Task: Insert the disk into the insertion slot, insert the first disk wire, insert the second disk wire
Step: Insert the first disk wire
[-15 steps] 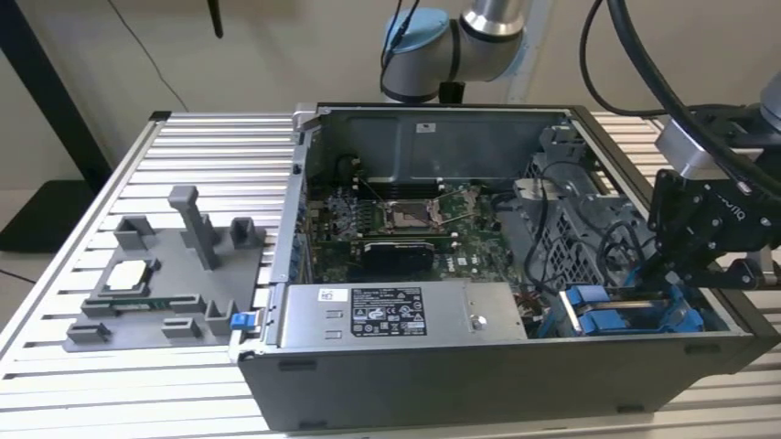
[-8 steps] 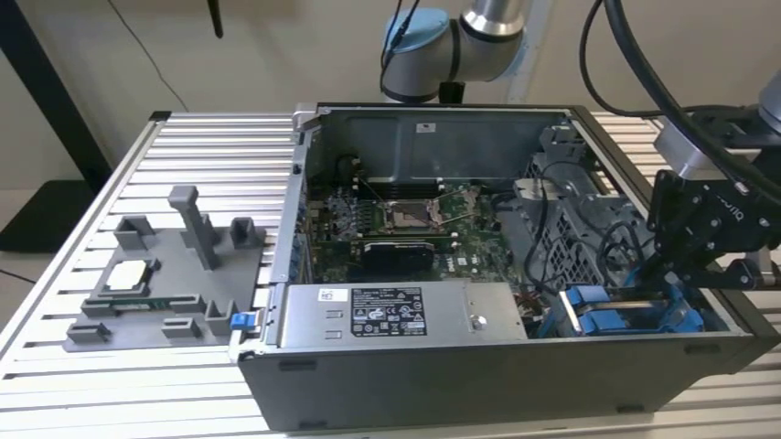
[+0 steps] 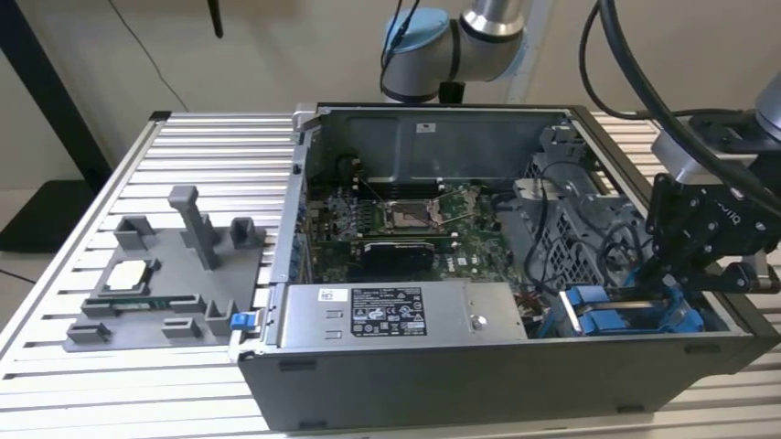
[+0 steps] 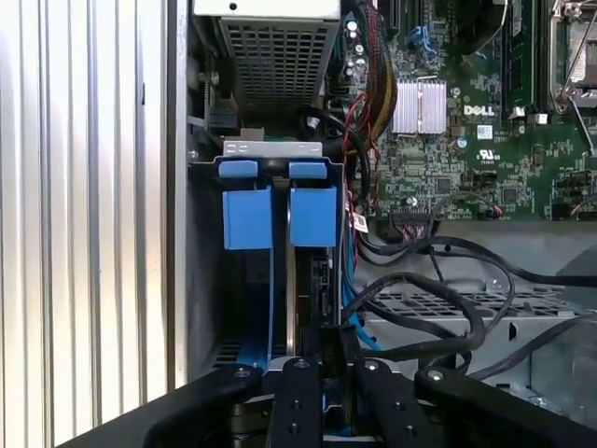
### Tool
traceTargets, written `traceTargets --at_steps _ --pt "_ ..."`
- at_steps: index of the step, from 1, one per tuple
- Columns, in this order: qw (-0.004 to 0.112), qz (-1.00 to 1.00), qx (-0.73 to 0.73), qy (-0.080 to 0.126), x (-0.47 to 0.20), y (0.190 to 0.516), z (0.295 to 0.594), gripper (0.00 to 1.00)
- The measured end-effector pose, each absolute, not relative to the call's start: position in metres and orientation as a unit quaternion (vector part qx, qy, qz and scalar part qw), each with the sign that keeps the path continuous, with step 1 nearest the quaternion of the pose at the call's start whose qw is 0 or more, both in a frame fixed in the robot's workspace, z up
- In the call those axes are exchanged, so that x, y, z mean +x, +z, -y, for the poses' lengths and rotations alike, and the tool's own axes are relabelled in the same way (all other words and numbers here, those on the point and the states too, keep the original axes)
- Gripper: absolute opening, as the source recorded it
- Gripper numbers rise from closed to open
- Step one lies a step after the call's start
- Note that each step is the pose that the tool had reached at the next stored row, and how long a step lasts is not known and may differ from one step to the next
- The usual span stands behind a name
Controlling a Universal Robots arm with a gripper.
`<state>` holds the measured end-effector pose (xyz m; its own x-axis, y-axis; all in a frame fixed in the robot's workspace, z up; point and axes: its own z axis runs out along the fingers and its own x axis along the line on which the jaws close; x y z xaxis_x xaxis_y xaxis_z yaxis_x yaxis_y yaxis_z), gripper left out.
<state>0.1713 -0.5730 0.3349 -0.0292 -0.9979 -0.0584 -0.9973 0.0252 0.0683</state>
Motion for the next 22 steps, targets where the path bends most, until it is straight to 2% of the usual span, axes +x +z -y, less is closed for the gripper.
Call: traceTargets --at_steps 5,6,22 --pt "0.002 0.716 0.696 -0.046 0.171 0.330 0.573 0.00" --pt "0.002 0.717 0.696 -0.046 0.171 0.331 0.573 1.00" --pt "0.003 0.717 0.696 -0.045 0.171 0.361 0.573 1.00"
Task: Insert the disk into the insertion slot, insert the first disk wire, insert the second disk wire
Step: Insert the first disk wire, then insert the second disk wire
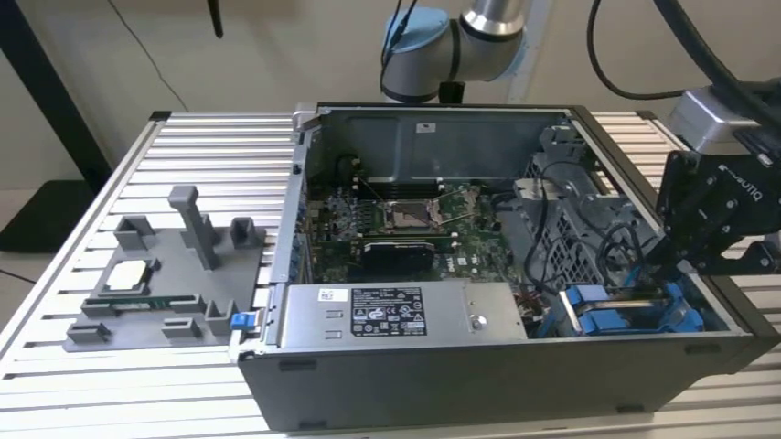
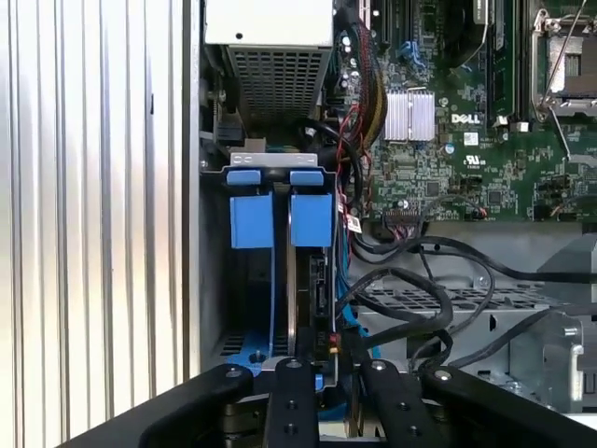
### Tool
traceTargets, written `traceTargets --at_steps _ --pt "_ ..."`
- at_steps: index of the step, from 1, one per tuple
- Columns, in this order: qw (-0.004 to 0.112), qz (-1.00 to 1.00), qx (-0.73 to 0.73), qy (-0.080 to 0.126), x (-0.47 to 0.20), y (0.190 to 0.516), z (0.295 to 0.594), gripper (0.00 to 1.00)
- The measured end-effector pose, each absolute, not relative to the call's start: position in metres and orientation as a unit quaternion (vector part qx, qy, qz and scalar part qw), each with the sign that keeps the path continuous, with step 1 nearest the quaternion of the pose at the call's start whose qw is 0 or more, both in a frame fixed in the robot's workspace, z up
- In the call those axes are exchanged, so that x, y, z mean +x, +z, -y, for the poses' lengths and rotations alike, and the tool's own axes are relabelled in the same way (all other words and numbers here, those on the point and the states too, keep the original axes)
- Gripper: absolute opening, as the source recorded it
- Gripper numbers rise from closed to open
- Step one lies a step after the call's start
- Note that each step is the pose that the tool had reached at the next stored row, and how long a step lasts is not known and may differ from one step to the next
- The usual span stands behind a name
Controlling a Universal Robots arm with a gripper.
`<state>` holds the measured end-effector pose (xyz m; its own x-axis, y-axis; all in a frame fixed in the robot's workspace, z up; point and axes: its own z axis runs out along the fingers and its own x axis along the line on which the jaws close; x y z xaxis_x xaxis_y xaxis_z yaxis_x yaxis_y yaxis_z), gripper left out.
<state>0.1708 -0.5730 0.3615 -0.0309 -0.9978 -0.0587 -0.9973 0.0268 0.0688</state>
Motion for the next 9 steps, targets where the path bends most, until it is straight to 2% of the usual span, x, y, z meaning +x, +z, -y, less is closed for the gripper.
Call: traceTargets --at_steps 9 --pt "0.003 0.716 0.696 -0.045 0.171 0.378 0.573 1.00"
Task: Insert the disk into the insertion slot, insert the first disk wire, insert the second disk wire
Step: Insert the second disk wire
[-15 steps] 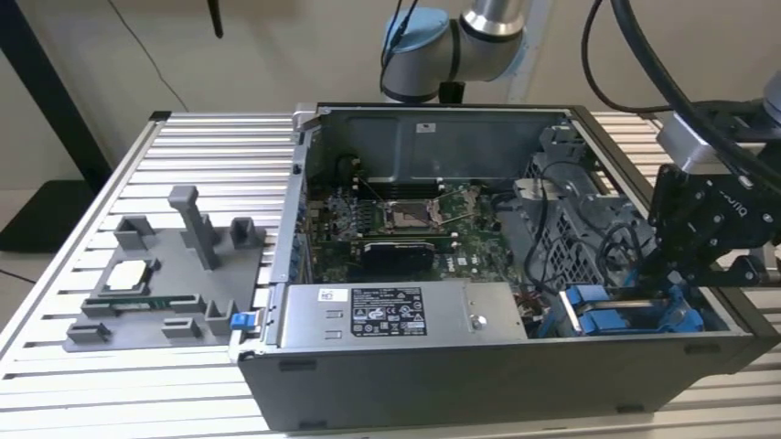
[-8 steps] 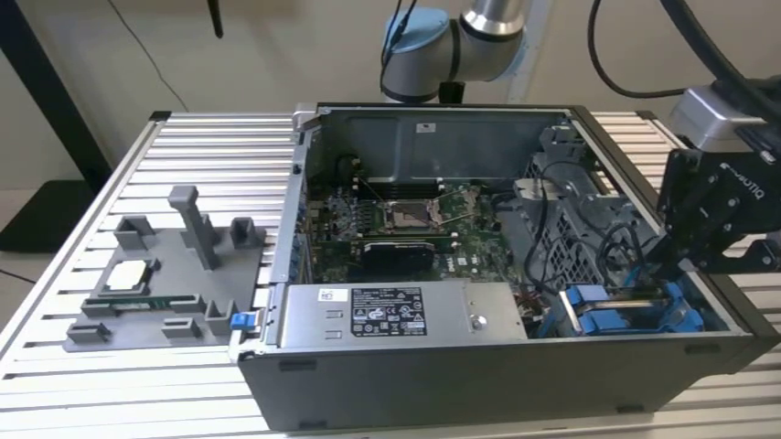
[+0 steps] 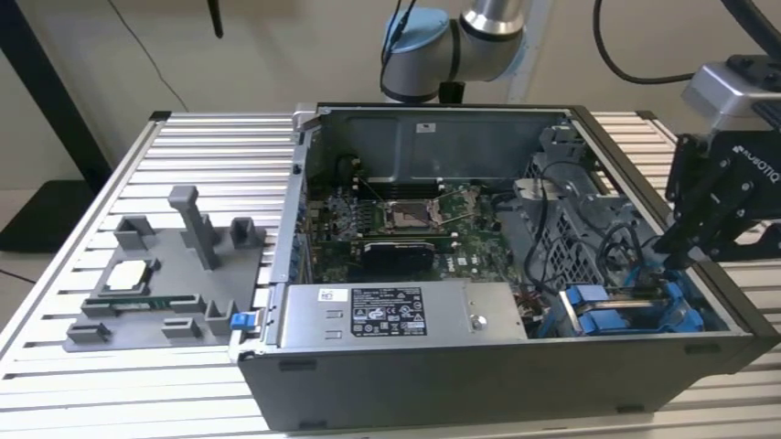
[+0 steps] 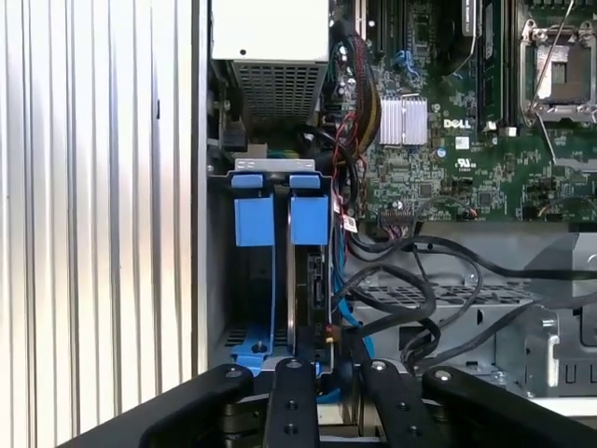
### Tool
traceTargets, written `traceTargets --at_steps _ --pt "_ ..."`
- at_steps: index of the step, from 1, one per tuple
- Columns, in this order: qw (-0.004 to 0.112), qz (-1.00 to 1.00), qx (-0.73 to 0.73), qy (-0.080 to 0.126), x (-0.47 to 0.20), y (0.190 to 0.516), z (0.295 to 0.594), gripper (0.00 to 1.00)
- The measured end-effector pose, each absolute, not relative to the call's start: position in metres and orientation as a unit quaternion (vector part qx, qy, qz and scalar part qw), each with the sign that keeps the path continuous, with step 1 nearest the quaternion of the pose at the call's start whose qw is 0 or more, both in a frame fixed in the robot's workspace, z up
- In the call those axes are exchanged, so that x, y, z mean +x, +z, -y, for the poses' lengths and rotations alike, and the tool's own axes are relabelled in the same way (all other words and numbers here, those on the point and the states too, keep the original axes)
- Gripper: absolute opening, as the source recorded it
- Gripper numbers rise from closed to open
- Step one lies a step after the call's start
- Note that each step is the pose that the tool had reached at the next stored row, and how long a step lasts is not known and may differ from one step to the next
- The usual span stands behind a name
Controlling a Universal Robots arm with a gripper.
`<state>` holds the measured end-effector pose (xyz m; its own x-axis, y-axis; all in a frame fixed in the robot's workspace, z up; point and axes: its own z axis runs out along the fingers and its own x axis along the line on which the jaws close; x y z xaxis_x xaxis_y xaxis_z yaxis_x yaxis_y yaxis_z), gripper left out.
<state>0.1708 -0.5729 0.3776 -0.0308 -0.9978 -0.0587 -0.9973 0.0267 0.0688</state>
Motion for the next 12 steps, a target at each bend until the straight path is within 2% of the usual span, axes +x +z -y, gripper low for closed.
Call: traceTargets --at_steps 12 --pt "0.003 0.717 0.696 -0.045 0.1800 0.3795 0.5698 1.00"
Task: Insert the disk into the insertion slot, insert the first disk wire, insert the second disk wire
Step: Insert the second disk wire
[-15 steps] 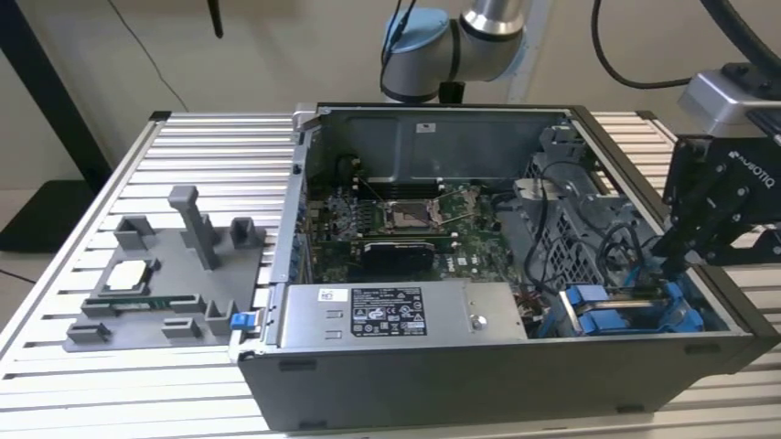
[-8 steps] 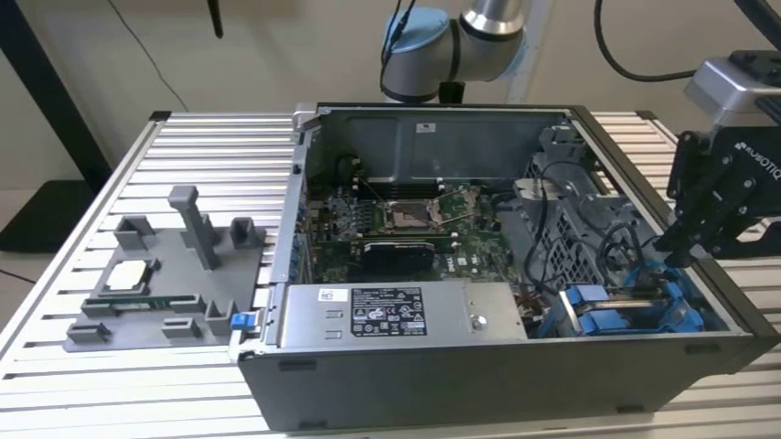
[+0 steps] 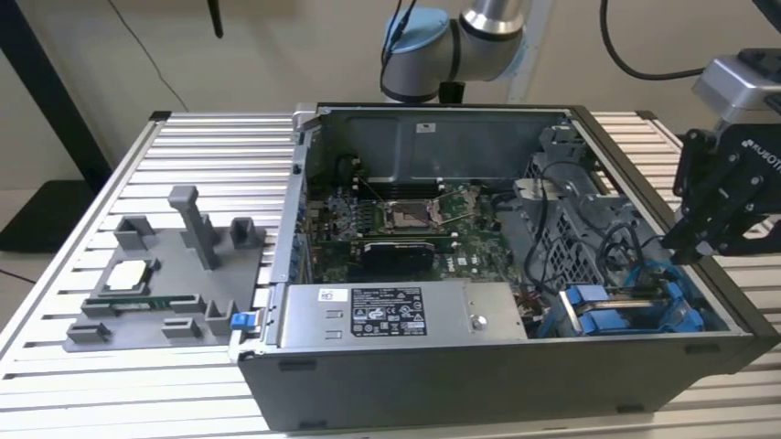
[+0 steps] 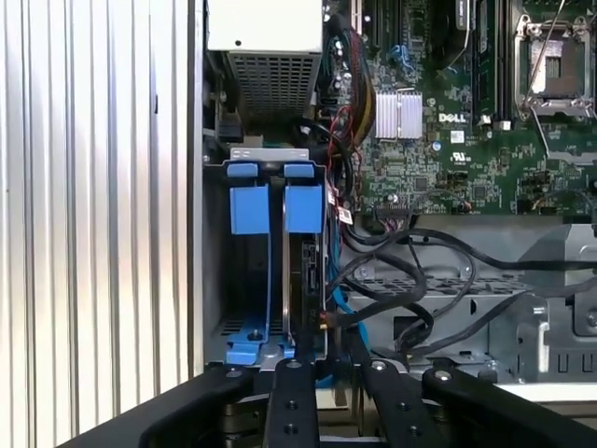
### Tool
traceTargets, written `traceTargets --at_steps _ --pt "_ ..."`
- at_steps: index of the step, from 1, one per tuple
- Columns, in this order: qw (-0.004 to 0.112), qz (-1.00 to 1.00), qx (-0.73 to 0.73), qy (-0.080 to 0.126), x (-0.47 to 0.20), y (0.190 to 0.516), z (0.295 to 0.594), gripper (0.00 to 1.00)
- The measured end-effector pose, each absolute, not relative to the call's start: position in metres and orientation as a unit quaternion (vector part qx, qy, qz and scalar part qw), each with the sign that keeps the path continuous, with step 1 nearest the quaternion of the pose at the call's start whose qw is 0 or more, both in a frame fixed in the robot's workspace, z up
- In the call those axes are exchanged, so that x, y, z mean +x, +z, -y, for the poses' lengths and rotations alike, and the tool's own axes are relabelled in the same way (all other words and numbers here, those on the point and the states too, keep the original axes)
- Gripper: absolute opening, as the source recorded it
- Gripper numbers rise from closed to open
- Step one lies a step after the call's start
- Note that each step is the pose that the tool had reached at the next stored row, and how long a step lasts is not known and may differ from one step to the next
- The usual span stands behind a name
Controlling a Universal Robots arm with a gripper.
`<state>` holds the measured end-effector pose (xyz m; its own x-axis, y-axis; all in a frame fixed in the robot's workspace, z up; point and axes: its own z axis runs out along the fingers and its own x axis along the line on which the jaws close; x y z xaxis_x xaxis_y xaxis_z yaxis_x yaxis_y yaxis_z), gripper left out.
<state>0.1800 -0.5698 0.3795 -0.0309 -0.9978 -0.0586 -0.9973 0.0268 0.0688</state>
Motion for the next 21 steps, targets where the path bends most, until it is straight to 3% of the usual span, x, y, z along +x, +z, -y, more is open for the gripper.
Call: traceTargets --at_steps 8,14,21 --pt "0.002 0.716 0.696 -0.046 0.194 0.377 0.569 1.00" --pt "-0.009 0.716 0.696 -0.057 0.194 0.374 0.570 1.00" --pt "-0.012 0.714 0.697 -0.060 0.198 0.372 0.570 1.00"
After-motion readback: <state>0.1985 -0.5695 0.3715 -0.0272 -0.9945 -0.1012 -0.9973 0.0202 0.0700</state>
